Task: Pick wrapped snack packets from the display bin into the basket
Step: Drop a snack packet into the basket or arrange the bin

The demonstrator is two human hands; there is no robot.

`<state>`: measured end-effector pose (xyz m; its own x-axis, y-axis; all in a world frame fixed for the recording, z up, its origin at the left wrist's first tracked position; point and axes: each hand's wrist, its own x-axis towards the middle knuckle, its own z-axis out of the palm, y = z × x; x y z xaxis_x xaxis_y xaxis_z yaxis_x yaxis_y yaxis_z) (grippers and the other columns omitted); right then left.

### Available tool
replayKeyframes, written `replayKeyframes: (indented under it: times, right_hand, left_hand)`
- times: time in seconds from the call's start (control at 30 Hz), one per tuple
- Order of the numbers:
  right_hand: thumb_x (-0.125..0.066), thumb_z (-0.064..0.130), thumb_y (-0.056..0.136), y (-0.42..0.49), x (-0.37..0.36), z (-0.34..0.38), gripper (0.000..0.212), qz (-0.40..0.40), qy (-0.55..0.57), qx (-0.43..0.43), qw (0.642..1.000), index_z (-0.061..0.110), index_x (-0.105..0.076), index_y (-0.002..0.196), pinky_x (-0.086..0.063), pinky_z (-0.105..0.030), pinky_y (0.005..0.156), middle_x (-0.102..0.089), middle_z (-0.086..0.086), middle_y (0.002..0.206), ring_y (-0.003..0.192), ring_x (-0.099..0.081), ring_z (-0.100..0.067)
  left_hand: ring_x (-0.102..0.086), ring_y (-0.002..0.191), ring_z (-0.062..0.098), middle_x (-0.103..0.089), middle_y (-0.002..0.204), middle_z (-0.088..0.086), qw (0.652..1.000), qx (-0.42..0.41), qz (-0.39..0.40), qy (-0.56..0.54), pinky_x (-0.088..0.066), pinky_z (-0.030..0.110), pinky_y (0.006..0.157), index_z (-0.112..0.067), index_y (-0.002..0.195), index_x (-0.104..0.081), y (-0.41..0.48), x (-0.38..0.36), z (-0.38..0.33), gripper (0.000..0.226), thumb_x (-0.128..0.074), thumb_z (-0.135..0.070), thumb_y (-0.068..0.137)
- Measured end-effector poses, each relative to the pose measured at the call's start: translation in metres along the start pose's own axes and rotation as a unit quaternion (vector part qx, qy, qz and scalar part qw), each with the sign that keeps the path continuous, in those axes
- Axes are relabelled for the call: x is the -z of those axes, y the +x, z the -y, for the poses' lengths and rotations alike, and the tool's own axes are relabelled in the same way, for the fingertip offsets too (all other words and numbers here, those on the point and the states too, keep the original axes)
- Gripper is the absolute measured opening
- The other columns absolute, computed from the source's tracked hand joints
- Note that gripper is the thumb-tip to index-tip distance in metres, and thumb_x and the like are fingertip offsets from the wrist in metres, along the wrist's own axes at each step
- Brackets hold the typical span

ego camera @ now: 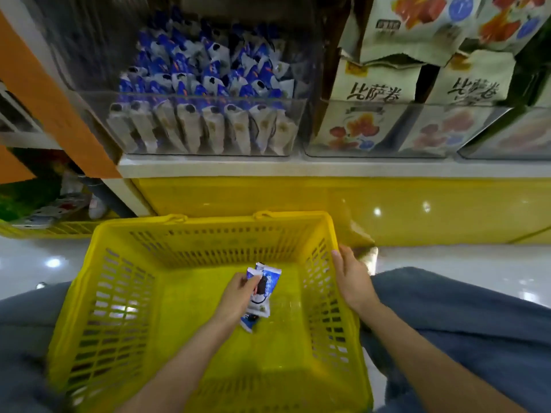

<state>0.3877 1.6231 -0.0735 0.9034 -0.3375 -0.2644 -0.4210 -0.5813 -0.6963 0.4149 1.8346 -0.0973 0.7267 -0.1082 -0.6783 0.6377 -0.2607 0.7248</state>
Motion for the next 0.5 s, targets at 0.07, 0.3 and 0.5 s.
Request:
replayKeyframes:
  times: [0.07,0.3,0.5]
  right_hand:
    - [-0.033,0.029,0.1,0.0,-0.003,-0.005,0.031,-0.03,0.023,0.013,0.999,0.01,-0.054,0.112,-0.034,-0.027,0.066,-0.059,-0.003,0.091,0.086,-0.057,-0.023]
    - [-0.039,0.027,0.098,0.003,-0.005,-0.003,0.026,-0.082,0.055,0.031,0.995,0.014,-0.058,0.109,-0.038,-0.029,0.059,-0.059,0.003,0.077,0.066,-0.053,-0.008]
    - [-0.04,0.035,0.097,0.004,-0.007,-0.003,0.027,-0.065,0.097,-0.019,0.993,0.018,-0.058,0.109,-0.053,-0.03,0.066,-0.065,0.003,0.086,0.074,-0.061,-0.006]
  left_hand:
    - [-0.063,0.066,0.027,-0.058,0.088,0.009,0.999,0.037,0.004,0.032,-0.051,0.037,0.054,-0.011,0.097,-0.044,0.016,-0.012,0.023,0.019,-0.047,-0.03,0.096]
    - [-0.054,0.109,0.044,-0.05,0.12,0.031,0.986,0.065,0.031,0.152,-0.044,0.046,0.087,0.004,0.108,-0.04,0.063,-0.04,0.067,0.019,-0.05,-0.003,0.093]
    - [-0.052,0.113,0.034,-0.055,0.124,0.024,0.963,0.018,0.053,0.264,-0.04,0.03,0.084,0.009,0.12,-0.048,0.082,-0.052,0.085,0.03,-0.049,0.003,0.091]
